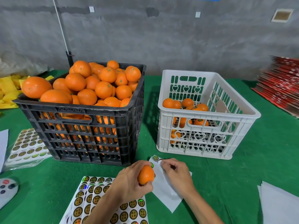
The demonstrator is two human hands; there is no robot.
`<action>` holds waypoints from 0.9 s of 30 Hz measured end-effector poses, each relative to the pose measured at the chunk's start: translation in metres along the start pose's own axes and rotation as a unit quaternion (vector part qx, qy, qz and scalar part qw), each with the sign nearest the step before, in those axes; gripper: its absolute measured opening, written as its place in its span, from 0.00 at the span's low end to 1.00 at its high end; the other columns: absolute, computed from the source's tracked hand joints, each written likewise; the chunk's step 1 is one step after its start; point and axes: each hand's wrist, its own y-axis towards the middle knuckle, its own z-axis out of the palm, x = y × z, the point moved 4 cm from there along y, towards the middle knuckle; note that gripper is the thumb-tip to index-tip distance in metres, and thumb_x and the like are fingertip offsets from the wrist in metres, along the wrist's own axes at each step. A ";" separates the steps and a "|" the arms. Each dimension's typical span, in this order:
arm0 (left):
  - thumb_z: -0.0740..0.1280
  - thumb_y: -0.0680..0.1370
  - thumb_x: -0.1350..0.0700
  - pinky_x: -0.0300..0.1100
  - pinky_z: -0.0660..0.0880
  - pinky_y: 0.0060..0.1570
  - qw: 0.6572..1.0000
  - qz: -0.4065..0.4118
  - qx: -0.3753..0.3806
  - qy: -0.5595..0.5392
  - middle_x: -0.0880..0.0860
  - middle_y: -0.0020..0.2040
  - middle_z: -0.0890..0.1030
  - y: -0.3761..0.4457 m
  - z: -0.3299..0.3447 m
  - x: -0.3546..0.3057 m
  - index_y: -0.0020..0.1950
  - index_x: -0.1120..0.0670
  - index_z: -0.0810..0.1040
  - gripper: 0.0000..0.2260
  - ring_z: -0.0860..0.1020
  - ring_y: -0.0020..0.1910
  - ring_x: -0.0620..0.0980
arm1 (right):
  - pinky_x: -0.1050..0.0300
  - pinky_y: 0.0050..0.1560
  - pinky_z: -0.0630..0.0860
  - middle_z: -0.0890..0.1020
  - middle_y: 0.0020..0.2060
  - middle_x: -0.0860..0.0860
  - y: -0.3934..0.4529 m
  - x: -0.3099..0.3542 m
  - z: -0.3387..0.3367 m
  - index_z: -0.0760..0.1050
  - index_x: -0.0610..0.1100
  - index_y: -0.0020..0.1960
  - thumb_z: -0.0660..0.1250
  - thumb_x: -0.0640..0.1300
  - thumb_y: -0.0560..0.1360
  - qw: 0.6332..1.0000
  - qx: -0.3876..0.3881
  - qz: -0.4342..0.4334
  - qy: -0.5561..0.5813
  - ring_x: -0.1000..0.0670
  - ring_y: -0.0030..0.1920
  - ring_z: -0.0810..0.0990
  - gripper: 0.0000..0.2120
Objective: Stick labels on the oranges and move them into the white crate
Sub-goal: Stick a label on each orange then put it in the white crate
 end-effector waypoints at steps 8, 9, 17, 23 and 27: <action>0.72 0.70 0.34 0.32 0.75 0.44 0.998 -0.020 -0.014 -0.064 0.33 0.51 0.78 0.002 0.002 0.006 0.60 0.33 0.70 0.21 0.79 0.47 0.37 | 0.69 0.57 0.72 0.80 0.51 0.66 -0.027 0.021 0.000 0.83 0.54 0.54 0.67 0.50 0.81 0.973 -0.092 -0.189 -0.099 0.58 0.55 0.79 0.06; 0.73 0.70 0.34 0.31 0.76 0.45 0.996 -0.018 -0.018 -0.081 0.34 0.51 0.79 0.002 0.001 0.007 0.60 0.33 0.71 0.21 0.80 0.48 0.37 | 0.69 0.59 0.70 0.79 0.52 0.67 -0.032 0.023 0.007 0.83 0.54 0.54 0.67 0.53 0.81 0.962 -0.075 -0.230 -0.129 0.60 0.57 0.78 0.08; 0.78 0.69 0.38 0.33 0.78 0.52 0.986 -0.015 -0.055 -0.154 0.32 0.56 0.80 0.005 -0.005 0.010 0.61 0.34 0.77 0.22 0.82 0.53 0.38 | 0.54 0.65 0.76 0.79 0.59 0.60 -0.035 0.013 0.025 0.84 0.57 0.60 0.67 0.53 0.78 0.979 0.051 -0.194 -0.037 0.52 0.65 0.77 0.12; 0.75 0.67 0.27 0.31 0.78 0.49 0.980 -0.046 -0.073 -0.181 0.33 0.54 0.82 0.003 -0.010 0.008 0.63 0.35 0.77 0.28 0.82 0.52 0.37 | 0.59 0.73 0.67 0.67 0.71 0.71 -0.037 0.011 0.028 0.72 0.60 0.73 0.56 0.49 0.77 0.943 0.059 -0.239 -0.225 0.60 0.72 0.66 0.25; 0.74 0.68 0.27 0.31 0.78 0.51 0.978 -0.041 -0.089 -0.184 0.38 0.54 0.84 0.005 -0.023 -0.003 0.68 0.41 0.77 0.33 0.82 0.52 0.36 | 0.57 0.76 0.64 0.57 0.77 0.71 -0.038 0.023 0.031 0.61 0.60 0.79 0.65 0.57 0.78 0.908 0.093 -0.280 -0.297 0.64 0.75 0.61 0.31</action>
